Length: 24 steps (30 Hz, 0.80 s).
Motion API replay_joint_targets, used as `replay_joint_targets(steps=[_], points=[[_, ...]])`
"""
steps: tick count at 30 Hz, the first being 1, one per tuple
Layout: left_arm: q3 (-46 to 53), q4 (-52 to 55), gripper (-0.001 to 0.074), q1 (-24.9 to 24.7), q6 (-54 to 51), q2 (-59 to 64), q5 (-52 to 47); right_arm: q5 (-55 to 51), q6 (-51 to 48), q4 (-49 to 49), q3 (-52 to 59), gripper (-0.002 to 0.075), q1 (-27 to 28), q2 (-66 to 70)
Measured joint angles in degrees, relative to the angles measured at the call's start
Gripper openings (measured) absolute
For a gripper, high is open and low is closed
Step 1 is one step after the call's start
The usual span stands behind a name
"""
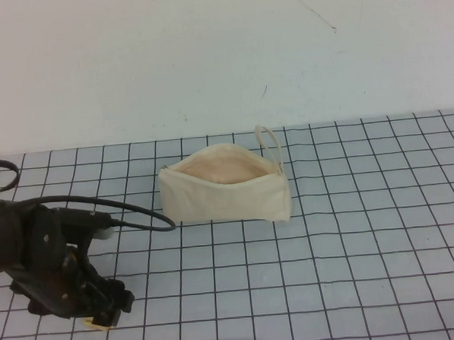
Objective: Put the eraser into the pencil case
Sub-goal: Pick up the eraser from the table, then place the eraser on the pencil case
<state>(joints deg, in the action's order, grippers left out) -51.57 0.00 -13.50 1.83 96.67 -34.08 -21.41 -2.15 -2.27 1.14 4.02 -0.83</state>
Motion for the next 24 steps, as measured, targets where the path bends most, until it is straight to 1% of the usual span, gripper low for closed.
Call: replay_joint_targets(steps=[5, 7, 9, 12, 13, 17, 20, 24], points=[[0.0, 0.6, 0.0529, 0.0, 2.2, 3.7, 1.0, 0.0, 0.0, 0.0, 0.0, -0.0003, 0.0, 0.0], [-0.2, 0.0, 0.0507, 0.0, 2.9, 4.0, 1.0, 0.0, 0.0, 0.0, 0.0, -0.0003, 0.0, 0.0], [-0.7, 0.3, 0.0456, 0.0, 3.0, 4.3, 1.0, 0.0, 0.0, 0.0, 0.0, -0.0003, 0.0, 0.0], [-1.4, 0.3, 0.0311, 0.0, 3.5, 4.5, 1.0, 0.0, 0.0, 0.0, 0.0, -0.0003, 0.0, 0.0], [-1.9, 0.0, 0.0277, 0.0, 3.6, 4.5, 1.0, 0.0, 0.0, 0.0, 0.0, -0.0003, 0.0, 0.0], [-3.8, -0.7, 0.0282, -0.1, 4.0, 4.5, 0.7, 0.0, 0.0, 0.0, 0.0, -0.0003, 0.0, 0.0], [-7.2, -2.7, 0.0282, -0.1, 3.2, 4.6, -1.4, 0.0, 0.0, 0.0, 0.0, -0.0003, 0.0, 0.0], [-16.2, -7.4, 0.0282, -0.1, 0.2, 4.8, -5.7, 0.0, 0.0, 0.0, 0.0, -0.0003, 0.0, 0.0]])
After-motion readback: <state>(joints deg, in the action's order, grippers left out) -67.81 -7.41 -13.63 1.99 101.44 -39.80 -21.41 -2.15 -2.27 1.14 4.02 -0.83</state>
